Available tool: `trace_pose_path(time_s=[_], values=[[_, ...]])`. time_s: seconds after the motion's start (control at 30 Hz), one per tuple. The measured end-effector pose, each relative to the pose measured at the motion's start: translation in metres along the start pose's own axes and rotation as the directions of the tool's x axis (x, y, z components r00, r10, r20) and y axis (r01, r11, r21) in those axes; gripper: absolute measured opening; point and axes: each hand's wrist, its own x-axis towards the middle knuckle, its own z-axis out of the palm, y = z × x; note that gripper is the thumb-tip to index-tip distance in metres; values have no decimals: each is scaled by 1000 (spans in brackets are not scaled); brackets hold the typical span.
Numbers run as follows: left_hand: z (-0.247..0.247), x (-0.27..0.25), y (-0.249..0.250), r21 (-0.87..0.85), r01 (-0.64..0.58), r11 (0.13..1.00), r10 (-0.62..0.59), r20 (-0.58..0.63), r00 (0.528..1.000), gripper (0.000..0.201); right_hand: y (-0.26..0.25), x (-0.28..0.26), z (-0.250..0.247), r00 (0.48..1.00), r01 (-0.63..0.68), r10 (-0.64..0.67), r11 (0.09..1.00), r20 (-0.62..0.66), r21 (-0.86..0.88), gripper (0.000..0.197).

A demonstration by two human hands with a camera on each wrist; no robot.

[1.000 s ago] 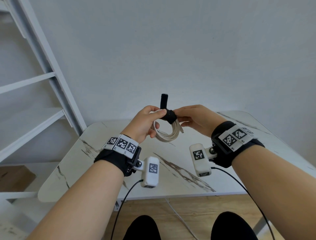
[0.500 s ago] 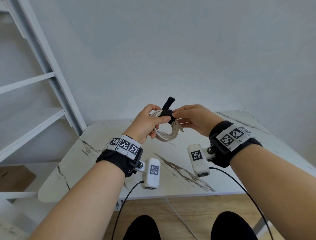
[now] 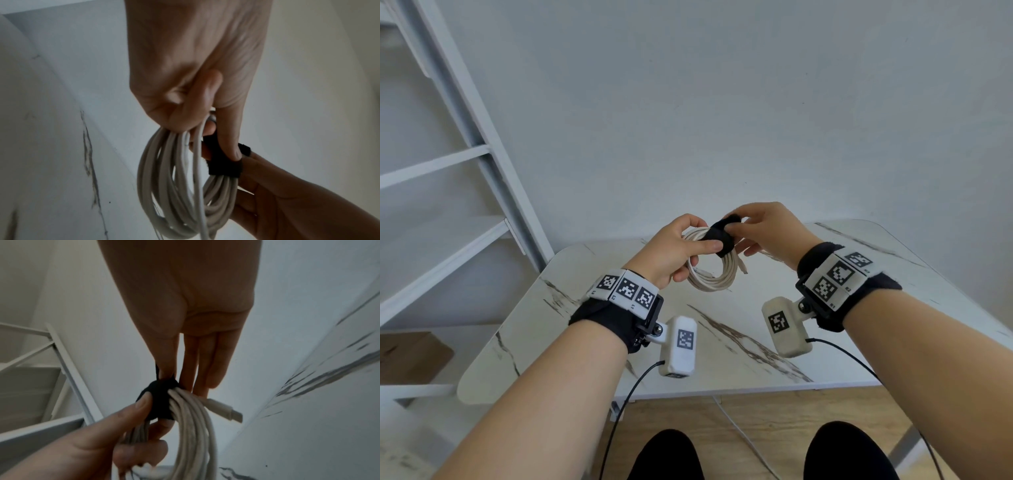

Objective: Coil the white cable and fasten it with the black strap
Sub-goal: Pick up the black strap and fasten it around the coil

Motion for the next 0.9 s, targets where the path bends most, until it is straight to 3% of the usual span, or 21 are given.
trace_pose_path(time_s=[0.13, 0.23, 0.37, 0.53, 0.73, 0.9], values=[[0, 4, -2, -14, 25, 1000, -25, -1, 1000, 40, 2, -2, 4, 995, 7, 0, 997, -97, 79, 15], [-2, 6, -4, -36, 40, 999, -41, -34, 999, 39, 3, -5, 3, 997, 19, -9, 993, -83, 113, 16], [-5, 6, -4, -121, 61, 991, -68, -61, 996, 40, 7, -5, 6, 993, 76, -72, 996, -90, 44, 17], [-5, 3, 1, -221, 79, 972, -98, -76, 992, 30, 11, -8, 13, 979, 153, -172, 974, -112, -165, 27], [-3, 2, -3, -303, 108, 947, -144, -100, 984, 29, 8, -12, 19, 978, 184, -206, 926, -32, -330, 37], [-3, 2, -2, -288, 119, 950, -147, -77, 986, 28, 8, -8, 16, 995, 75, -77, 997, -62, -29, 40]])
